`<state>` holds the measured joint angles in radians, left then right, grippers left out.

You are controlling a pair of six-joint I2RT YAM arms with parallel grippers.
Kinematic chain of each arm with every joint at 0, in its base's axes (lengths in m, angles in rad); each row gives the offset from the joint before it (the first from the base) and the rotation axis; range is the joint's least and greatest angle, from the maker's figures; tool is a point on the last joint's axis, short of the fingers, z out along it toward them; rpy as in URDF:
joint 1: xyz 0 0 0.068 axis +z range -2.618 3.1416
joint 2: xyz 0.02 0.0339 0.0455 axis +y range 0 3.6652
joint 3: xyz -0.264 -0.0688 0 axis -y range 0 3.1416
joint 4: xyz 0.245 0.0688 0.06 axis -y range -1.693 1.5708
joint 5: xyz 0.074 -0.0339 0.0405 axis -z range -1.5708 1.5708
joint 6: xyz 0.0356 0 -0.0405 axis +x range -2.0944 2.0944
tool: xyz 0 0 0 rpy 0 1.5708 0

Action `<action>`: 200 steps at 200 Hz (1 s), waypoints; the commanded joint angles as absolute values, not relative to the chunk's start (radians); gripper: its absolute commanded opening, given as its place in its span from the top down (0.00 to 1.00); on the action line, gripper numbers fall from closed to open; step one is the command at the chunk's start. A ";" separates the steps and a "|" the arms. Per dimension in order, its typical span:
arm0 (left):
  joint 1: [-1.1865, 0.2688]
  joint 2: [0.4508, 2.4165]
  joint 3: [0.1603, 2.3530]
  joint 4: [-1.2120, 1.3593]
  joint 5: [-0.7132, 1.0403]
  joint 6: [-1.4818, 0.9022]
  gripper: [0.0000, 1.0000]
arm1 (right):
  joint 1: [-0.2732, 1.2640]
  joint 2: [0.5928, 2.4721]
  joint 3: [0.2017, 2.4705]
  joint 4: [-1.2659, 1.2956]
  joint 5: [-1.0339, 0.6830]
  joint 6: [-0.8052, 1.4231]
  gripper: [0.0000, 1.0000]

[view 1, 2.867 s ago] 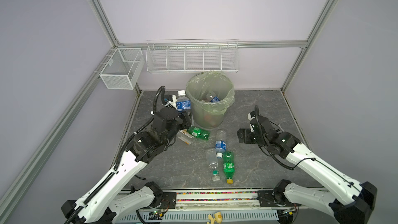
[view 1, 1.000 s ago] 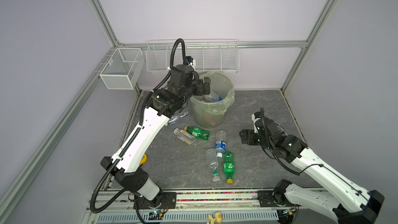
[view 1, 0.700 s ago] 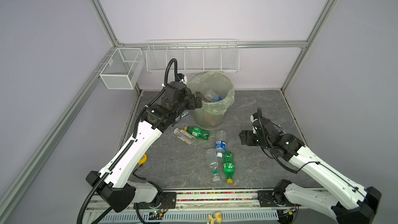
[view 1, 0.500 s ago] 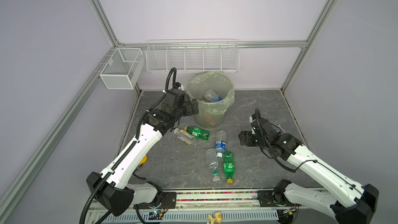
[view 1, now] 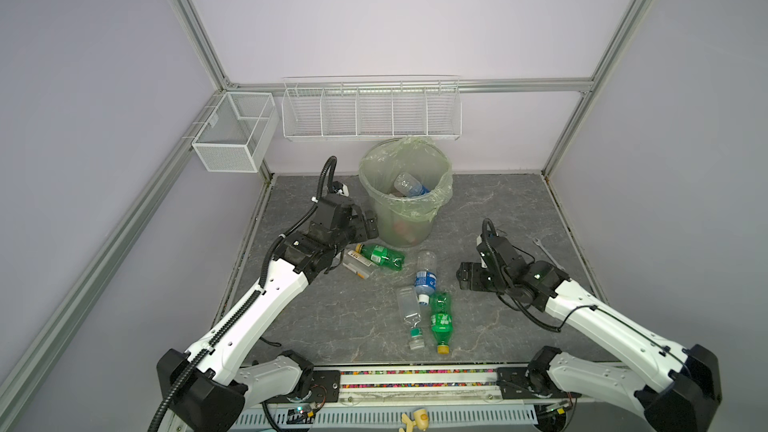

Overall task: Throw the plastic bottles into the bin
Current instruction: 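Draw the left gripper back while the right gripper reaches toward the green soda bottle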

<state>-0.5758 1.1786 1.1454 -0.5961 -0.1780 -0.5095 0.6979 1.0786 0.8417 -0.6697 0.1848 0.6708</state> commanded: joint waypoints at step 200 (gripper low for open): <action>-0.572 1.078 0.908 -0.496 -0.193 -0.612 0.01 | 0.905 1.138 0.733 -0.584 0.170 0.903 0.12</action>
